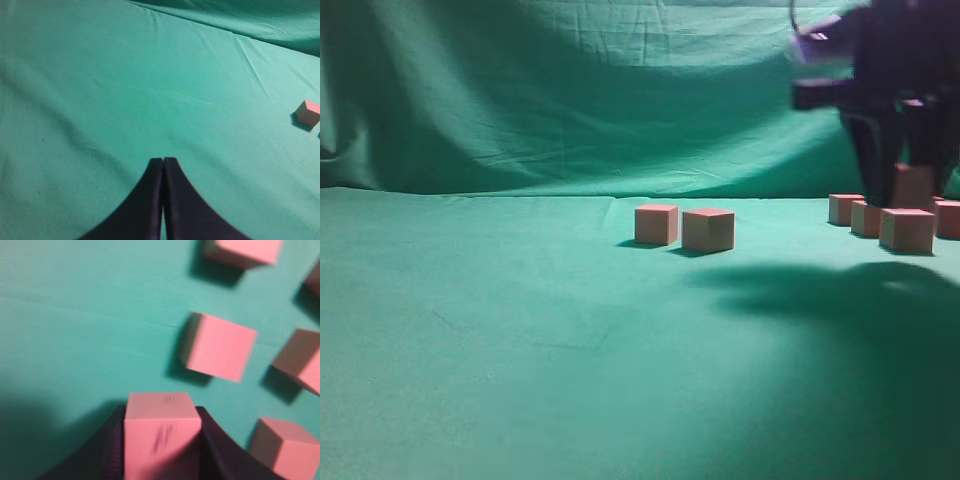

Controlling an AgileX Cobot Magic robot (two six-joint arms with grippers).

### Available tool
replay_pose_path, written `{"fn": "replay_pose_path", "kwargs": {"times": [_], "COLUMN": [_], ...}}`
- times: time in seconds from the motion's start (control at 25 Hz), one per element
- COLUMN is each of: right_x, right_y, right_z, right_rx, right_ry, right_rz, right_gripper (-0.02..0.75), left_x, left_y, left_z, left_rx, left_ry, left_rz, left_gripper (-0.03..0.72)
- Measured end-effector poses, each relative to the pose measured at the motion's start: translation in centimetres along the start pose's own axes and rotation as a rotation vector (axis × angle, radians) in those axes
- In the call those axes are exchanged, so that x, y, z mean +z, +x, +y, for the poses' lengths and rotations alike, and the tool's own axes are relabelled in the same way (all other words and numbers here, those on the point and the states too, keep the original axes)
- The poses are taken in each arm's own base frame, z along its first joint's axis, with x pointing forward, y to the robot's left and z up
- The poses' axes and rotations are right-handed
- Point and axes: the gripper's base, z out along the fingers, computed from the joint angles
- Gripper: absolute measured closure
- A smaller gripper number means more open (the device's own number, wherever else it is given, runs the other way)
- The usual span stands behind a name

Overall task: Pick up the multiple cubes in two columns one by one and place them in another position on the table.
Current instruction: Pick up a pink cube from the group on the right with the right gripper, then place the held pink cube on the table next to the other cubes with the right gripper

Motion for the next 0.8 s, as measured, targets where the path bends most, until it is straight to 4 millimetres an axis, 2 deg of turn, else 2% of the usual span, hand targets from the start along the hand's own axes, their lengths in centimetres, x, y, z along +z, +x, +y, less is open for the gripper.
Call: {"fn": "replay_pose_path", "kwargs": {"times": [0.16, 0.28, 0.36, 0.44, 0.6, 0.8], "right_x": [-4.3, -8.1, -9.9, -10.9, -10.1, -6.7], "right_y": [-1.3, -2.1, -2.4, -2.7, -4.2, -5.8], "right_z": [4.3, 7.9, 10.1, 12.1, 15.6, 18.5], "right_rx": [-0.107, -0.165, -0.183, -0.199, -0.234, -0.257], "right_ry": [-0.029, -0.066, -0.093, -0.115, -0.131, -0.13], "right_rz": [-0.047, -0.15, -0.198, -0.22, -0.231, -0.205], "right_gripper": [0.463, 0.463, 0.463, 0.463, 0.463, 0.463], "left_x": [0.0, 0.0, 0.0, 0.0, 0.0, 0.0], "left_y": [0.0, 0.0, 0.0, 0.0, 0.0, 0.0], "left_z": [0.0, 0.0, 0.0, 0.0, 0.0, 0.0], "left_rx": [0.0, 0.0, 0.0, 0.0, 0.0, 0.0], "left_ry": [0.0, 0.0, 0.0, 0.0, 0.0, 0.0], "left_rz": [0.0, 0.0, 0.0, 0.0, 0.0, 0.0], "left_gripper": [0.688, 0.688, 0.688, 0.688, 0.688, 0.688]}}
